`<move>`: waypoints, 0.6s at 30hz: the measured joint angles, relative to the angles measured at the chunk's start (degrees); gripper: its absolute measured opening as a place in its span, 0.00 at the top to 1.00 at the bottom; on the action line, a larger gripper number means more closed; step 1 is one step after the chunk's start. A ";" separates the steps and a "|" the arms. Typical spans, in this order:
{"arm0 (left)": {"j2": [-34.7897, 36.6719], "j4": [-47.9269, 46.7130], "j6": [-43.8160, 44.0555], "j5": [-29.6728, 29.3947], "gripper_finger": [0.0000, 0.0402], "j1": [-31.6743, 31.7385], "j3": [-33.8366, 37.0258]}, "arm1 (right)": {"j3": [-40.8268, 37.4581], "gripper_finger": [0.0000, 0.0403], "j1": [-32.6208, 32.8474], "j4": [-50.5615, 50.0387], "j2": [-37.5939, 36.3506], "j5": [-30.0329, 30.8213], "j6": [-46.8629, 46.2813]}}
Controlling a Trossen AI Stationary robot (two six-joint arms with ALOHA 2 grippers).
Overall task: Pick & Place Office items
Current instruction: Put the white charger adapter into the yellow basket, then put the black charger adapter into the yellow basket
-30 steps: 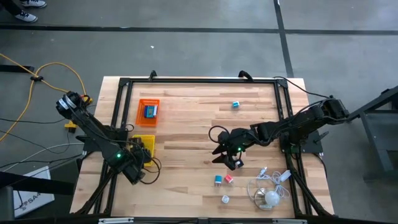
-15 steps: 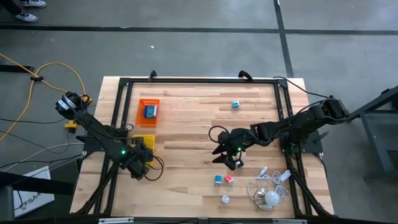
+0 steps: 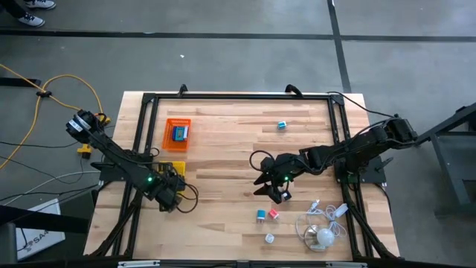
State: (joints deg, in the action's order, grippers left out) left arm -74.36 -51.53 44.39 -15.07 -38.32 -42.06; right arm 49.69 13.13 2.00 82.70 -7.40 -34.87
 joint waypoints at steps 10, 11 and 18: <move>0.00 0.89 -0.03 0.04 0.54 0.06 0.00 | 0.00 0.48 0.00 -0.02 0.00 0.00 0.00; 0.00 0.89 -0.03 0.04 0.54 0.06 0.00 | 0.00 0.48 0.00 -0.02 0.00 -0.02 0.00; 0.00 0.82 -2.28 1.21 0.54 0.06 0.00 | 0.00 0.48 0.00 -0.02 0.00 -0.02 0.00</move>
State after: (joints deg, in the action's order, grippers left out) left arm -74.36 -50.71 42.11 -13.86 -38.26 -42.06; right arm 49.69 13.13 1.98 82.70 -7.42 -34.87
